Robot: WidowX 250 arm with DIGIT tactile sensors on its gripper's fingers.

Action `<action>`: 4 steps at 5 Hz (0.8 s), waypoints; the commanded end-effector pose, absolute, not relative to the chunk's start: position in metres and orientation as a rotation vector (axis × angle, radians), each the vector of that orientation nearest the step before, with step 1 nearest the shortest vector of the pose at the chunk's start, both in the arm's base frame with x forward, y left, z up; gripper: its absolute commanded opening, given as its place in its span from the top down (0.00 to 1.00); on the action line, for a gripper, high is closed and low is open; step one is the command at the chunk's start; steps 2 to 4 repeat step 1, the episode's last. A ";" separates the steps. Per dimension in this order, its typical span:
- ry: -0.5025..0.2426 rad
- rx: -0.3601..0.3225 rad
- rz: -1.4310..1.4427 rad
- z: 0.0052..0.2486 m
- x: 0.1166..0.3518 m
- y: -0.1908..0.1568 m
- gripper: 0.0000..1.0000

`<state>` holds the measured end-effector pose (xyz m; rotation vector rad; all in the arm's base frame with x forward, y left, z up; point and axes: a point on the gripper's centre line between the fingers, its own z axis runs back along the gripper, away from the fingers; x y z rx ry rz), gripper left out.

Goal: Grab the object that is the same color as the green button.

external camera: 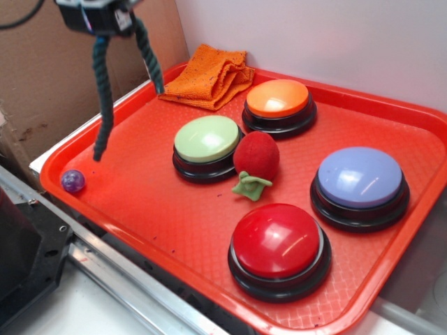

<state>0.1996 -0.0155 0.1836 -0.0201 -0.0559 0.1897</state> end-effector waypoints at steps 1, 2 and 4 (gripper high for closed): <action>-0.087 -0.071 0.191 0.210 0.209 -0.006 1.00; -0.087 -0.071 0.191 0.210 0.209 -0.006 1.00; -0.087 -0.071 0.191 0.210 0.209 -0.006 1.00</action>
